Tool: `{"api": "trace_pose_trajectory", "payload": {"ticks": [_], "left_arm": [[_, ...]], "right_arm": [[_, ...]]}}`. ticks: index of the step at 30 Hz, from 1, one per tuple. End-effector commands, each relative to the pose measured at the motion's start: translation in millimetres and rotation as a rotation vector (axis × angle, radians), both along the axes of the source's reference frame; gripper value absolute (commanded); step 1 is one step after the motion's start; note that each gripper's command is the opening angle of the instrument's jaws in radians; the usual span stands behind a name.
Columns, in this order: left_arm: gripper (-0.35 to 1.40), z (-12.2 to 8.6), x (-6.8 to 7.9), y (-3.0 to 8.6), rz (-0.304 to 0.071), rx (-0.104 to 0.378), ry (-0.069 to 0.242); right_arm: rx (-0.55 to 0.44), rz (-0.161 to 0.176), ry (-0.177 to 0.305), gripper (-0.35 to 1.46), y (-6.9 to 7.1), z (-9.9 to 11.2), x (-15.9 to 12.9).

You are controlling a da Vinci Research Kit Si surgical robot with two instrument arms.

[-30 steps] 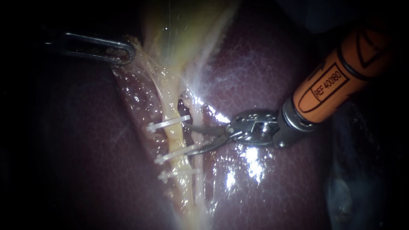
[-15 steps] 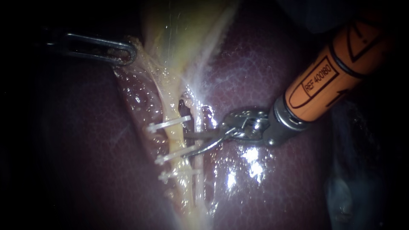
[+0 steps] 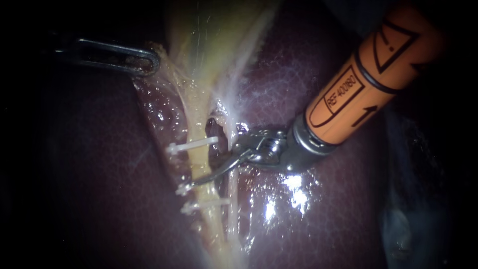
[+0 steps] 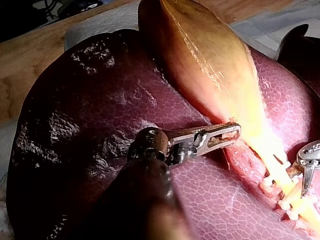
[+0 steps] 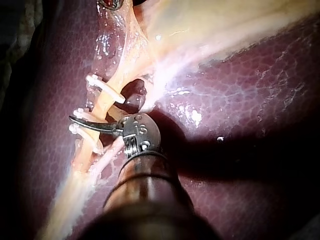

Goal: Go to the cutting position left tube

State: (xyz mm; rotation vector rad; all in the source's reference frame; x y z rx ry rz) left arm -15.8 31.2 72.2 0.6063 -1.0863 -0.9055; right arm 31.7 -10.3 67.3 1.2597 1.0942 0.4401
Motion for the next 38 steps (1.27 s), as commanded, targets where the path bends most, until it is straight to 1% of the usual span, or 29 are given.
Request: {"api": "trace_pose_trajectory", "payload": {"ticks": [1, 5, 11, 12, 15, 17, 20, 24, 28, 32, 38], "left_arm": [[-0.35, 0.0, 0.0, 0.0, 0.000, 0.000, 0.000], [-0.35, 0.0, 0.0, 0.0, 0.000, 0.000, 0.000], [-0.35, 0.0, 0.0, 0.0, 0.000, 0.000, 0.000], [-0.35, 0.0, 0.0, 0.0, 0.000, 0.000, 0.000], [-0.35, 0.0, 0.0, 0.0, 0.000, 0.000, 0.000], [-0.35, 0.0, 0.0, 0.0, 0.000, 0.000, 0.000], [-0.35, 0.0, 0.0, 0.0, 0.000, 0.000, 0.000], [-0.35, 0.0, 0.1, 0.0, 0.000, 0.000, 0.000], [-0.35, 0.0, 0.1, 0.0, 0.000, 0.000, 0.000], [-0.35, 0.0, 0.1, 0.0, 0.000, 0.000, 0.000], [-0.35, 0.0, 0.1, 0.0, 0.000, 0.000, 0.000]], "right_arm": [[0.004, 0.005, 0.009, 1.31, 0.0, 0.0, 0.3], [0.018, 0.024, 0.036, 1.31, -0.1, -0.3, 1.6], [0.030, 0.031, 0.045, 1.26, -0.2, -0.7, 2.8], [0.022, 0.035, 0.055, 1.24, -0.3, -0.8, 3.1], [0.027, 0.048, 0.074, 1.29, -0.3, -1.2, 3.5], [0.038, 0.057, 0.090, 1.33, -0.3, -1.8, 3.7], [0.045, 0.068, 0.114, 1.33, 0.0, -3.8, 3.9], [0.043, 0.069, 0.128, 1.36, 0.7, -6.6, 3.8], [0.035, 0.070, 0.139, 1.34, 1.2, -8.3, 3.6], [0.030, 0.070, 0.142, 1.34, 1.2, -8.3, 3.6], [0.029, 0.070, 0.142, 1.33, 1.3, -7.6, 3.5]]}}
